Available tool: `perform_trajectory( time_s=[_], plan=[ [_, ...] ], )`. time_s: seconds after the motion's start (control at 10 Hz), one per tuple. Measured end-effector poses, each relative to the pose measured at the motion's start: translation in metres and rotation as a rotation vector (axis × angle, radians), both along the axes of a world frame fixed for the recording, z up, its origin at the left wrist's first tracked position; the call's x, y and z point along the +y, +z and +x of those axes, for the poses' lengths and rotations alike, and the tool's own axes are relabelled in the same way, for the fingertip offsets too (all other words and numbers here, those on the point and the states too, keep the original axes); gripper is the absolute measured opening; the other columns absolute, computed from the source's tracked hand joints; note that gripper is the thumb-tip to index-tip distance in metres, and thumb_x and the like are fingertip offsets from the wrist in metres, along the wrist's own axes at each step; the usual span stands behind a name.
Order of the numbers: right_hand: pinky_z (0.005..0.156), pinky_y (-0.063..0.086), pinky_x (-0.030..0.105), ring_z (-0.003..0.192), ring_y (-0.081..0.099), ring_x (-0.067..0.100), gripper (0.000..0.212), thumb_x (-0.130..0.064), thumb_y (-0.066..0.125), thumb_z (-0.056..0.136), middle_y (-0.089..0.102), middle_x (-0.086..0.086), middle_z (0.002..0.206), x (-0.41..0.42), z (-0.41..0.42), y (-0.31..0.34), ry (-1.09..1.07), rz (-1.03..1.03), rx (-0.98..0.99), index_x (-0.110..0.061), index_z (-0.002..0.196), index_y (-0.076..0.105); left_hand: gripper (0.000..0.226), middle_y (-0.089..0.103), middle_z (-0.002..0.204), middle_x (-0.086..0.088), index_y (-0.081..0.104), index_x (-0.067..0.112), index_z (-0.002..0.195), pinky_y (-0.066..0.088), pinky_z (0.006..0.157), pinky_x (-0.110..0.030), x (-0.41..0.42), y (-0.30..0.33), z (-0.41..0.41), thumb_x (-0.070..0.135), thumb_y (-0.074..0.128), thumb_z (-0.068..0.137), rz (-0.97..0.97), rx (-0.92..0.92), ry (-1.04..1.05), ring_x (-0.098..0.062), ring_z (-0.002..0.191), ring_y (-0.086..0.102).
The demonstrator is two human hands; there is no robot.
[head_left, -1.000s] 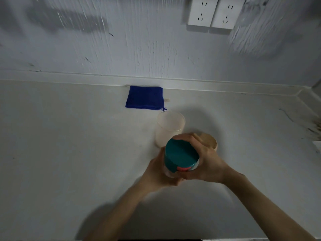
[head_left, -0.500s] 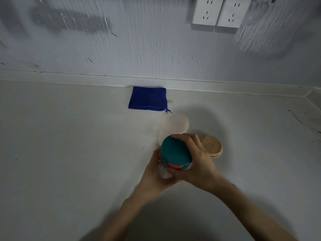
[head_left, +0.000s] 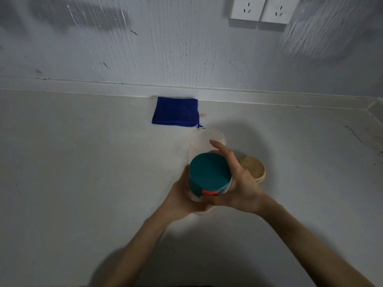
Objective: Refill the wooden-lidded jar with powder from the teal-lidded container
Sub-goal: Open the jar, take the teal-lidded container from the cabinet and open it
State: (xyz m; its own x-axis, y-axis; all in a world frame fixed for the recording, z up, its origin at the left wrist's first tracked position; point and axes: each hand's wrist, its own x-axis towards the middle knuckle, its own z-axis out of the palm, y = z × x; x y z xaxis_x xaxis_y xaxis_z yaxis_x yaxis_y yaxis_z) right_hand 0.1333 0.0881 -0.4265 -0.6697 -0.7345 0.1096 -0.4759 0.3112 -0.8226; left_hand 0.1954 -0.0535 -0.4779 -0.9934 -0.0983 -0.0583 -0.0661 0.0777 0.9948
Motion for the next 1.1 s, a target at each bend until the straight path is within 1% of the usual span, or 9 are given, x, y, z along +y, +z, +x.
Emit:
perform_trajectory(
  time_s=[0.1, 0.3, 0.5, 0.6, 0.7, 0.8, 0.9, 1.0, 1.1],
  plan=[
    [0.093, 0.032, 0.003, 0.11, 0.036, -0.017, 0.101, -0.019, 0.082, 0.056, 0.035, -0.023, 0.118, 0.005, -0.006, 0.004, 0.137, 0.042, 0.004, -0.038, 0.128, 0.014, 0.064, 0.046, 0.102, 0.022, 0.04, 0.035, 0.097, 0.046, 0.07, -0.004, -0.008, -0.001, 0.001, -0.004, 0.076, 0.063, 0.011, -0.04, -0.115, 0.0, 0.094, 0.052],
    [0.095, 0.036, 0.009, 0.114, 0.038, -0.009, 0.099, -0.012, 0.083, 0.057, 0.035, -0.021, 0.121, 0.007, -0.013, 0.007, 0.23, 0.053, 0.005, -0.032, 0.129, 0.019, 0.061, 0.046, 0.099, 0.027, 0.039, 0.04, 0.095, 0.043, 0.067, 0.0, -0.018, 0.003, 0.0, -0.001, 0.074, 0.066, -0.07, -0.094, -0.238, 0.021, 0.086, 0.052],
    [0.094, 0.033, 0.006, 0.116, 0.034, -0.013, 0.093, -0.015, 0.081, 0.057, 0.031, -0.03, 0.125, 0.009, -0.01, 0.002, 0.106, -0.005, -0.018, -0.034, 0.125, 0.021, 0.068, 0.048, 0.115, 0.023, 0.037, 0.042, 0.111, 0.045, 0.085, -0.009, -0.022, -0.002, -0.003, 0.025, 0.078, 0.061, -0.057, -0.096, -0.235, -0.001, 0.111, 0.05],
    [0.093, 0.032, 0.003, 0.113, 0.035, -0.017, 0.093, -0.019, 0.081, 0.056, 0.033, -0.026, 0.122, 0.007, -0.007, 0.0, 0.019, -0.034, -0.013, -0.037, 0.123, 0.02, 0.072, 0.048, 0.117, 0.017, 0.036, 0.038, 0.114, 0.047, 0.086, -0.013, -0.015, -0.003, 0.0, 0.032, 0.078, 0.055, -0.079, -0.048, -0.151, 0.0, 0.112, 0.049],
    [0.091, 0.028, -0.002, 0.108, 0.031, -0.025, 0.094, -0.02, 0.083, 0.055, 0.03, -0.027, 0.117, 0.001, -0.002, -0.004, -0.055, -0.056, 0.004, -0.039, 0.12, 0.017, 0.076, 0.052, 0.109, 0.015, 0.036, 0.029, 0.114, 0.044, 0.079, -0.004, -0.003, -0.004, 0.004, 0.022, 0.083, 0.055, -0.142, 0.046, -0.082, 0.011, 0.098, 0.053],
    [0.09, 0.029, -0.002, 0.107, 0.031, -0.025, 0.093, -0.029, 0.081, 0.052, 0.032, -0.028, 0.115, -0.002, -0.001, -0.006, -0.073, -0.064, 0.013, -0.039, 0.12, 0.018, 0.076, 0.061, 0.099, 0.01, 0.044, 0.026, 0.108, 0.049, 0.073, -0.009, 0.0, -0.009, 0.005, 0.024, 0.086, 0.045, -0.168, 0.093, -0.158, 0.008, 0.088, 0.06],
    [0.091, 0.034, 0.004, 0.11, 0.037, -0.017, 0.087, -0.041, 0.077, 0.051, 0.037, -0.024, 0.117, -0.001, -0.001, -0.007, -0.059, -0.098, 0.027, -0.035, 0.12, 0.024, 0.069, 0.069, 0.088, 0.003, 0.058, 0.032, 0.101, 0.054, 0.066, -0.015, 0.004, -0.01, 0.0, 0.023, 0.086, 0.039, 0.022, 0.082, -0.155, -0.001, 0.08, 0.066],
    [0.093, 0.037, 0.008, 0.112, 0.041, -0.01, 0.084, -0.038, 0.077, 0.052, 0.04, -0.022, 0.119, 0.002, -0.005, -0.004, -0.009, -0.103, 0.007, -0.034, 0.12, 0.027, 0.07, 0.06, 0.093, 0.01, 0.046, 0.043, 0.097, 0.046, 0.069, -0.002, -0.004, -0.011, 0.0, 0.004, 0.082, 0.052, -0.137, 0.023, -0.107, 0.012, 0.084, 0.058],
    [0.093, 0.039, 0.013, 0.113, 0.044, -0.004, 0.085, -0.029, 0.081, 0.053, 0.044, -0.02, 0.12, 0.006, -0.012, 0.001, 0.094, -0.078, -0.006, -0.027, 0.122, 0.031, 0.067, 0.056, 0.094, 0.013, 0.043, 0.041, 0.094, 0.042, 0.071, 0.0, -0.007, -0.008, 0.001, -0.002, 0.079, 0.058, -0.068, 0.001, -0.05, 0.018, 0.085, 0.054]
  ],
)
